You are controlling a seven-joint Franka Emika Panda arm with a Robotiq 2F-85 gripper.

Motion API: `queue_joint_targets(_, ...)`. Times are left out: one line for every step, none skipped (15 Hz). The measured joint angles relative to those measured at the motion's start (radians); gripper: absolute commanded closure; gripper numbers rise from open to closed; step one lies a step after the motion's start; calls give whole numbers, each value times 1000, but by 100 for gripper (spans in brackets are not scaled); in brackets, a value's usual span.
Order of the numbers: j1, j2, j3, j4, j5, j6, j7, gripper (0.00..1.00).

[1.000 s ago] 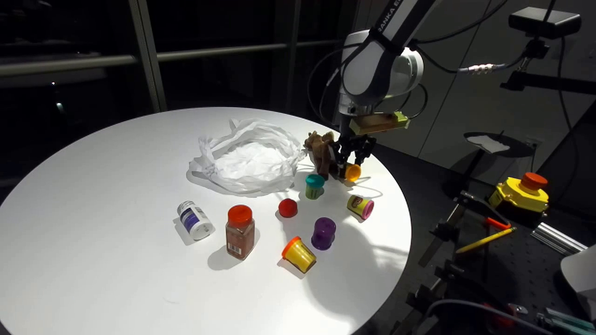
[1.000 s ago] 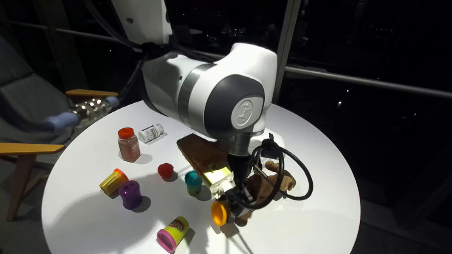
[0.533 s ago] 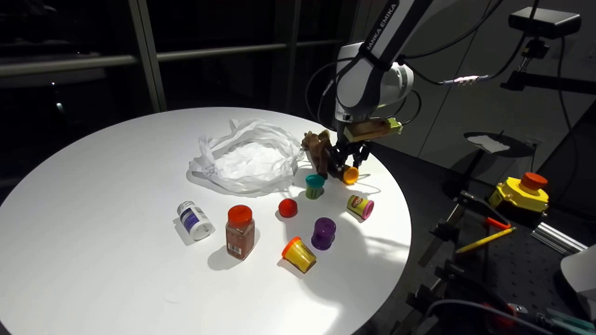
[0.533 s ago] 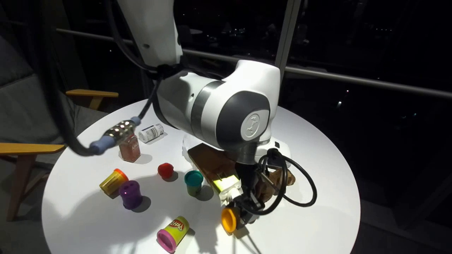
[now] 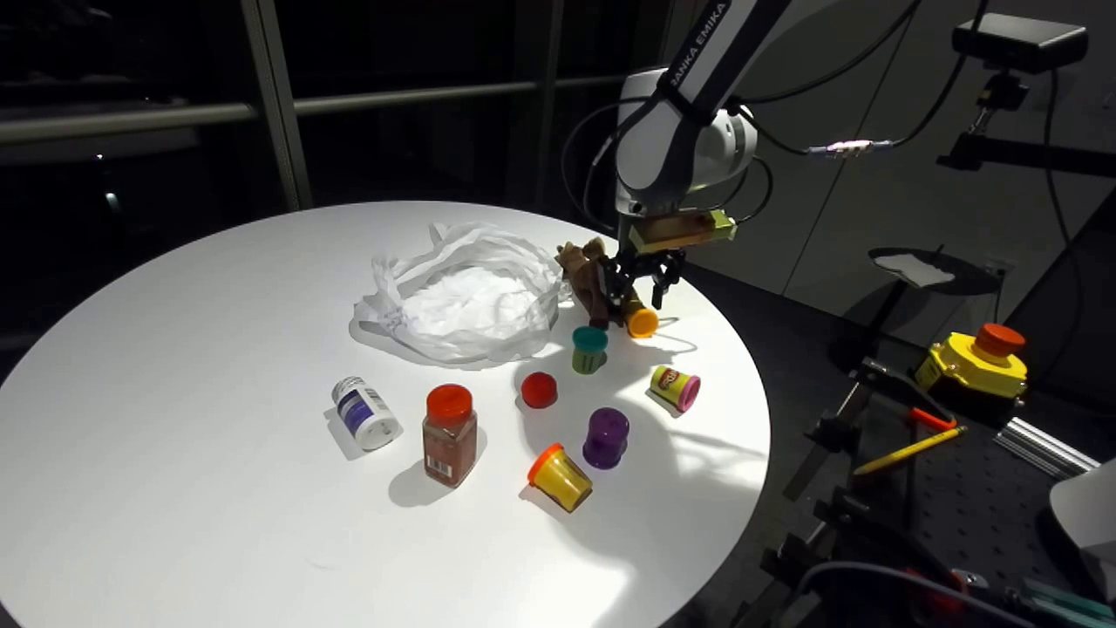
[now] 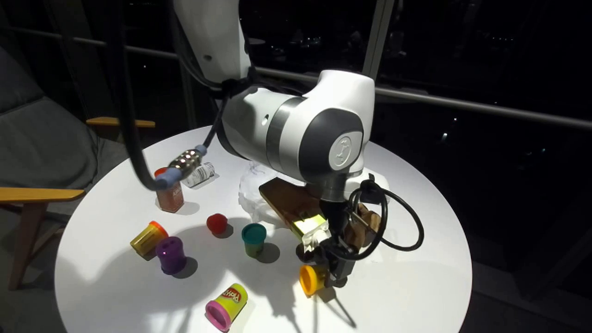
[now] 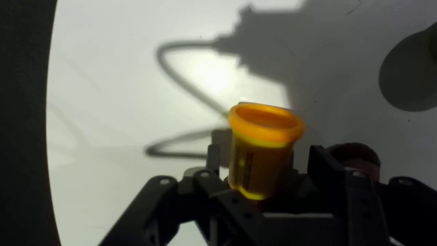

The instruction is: Remove the objects in the plastic and put them on the table

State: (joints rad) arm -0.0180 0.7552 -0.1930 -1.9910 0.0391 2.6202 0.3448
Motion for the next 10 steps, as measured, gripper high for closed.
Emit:
queue_joint_targets(-1, -2, 3, 5, 0, -9, -3, 0)
queue_joint_targets(-2, -8, 6, 9, 0, -18, -5, 0)
queue_joint_targets(-4, -20, 9, 11, 0, -28, -9, 0)
queue_joint_targets(-8, -39, 14, 12, 3, -44, -15, 0)
queue_joint_targets(-13, -65, 22, 12, 6, -66, -24, 0)
queue_joint_targets(-18, -99, 31, 13, 8, -108, -35, 0)
queue_joint_targets(-21, -140, 42, 13, 12, -164, -50, 0)
queue_joint_targets(-24, -186, 57, 14, 15, -234, -69, 0)
queue_joint_targets(-26, -234, 75, 15, 20, -316, -93, 0)
queue_joint_targets(-27, -282, 94, 17, 27, -402, -120, 0)
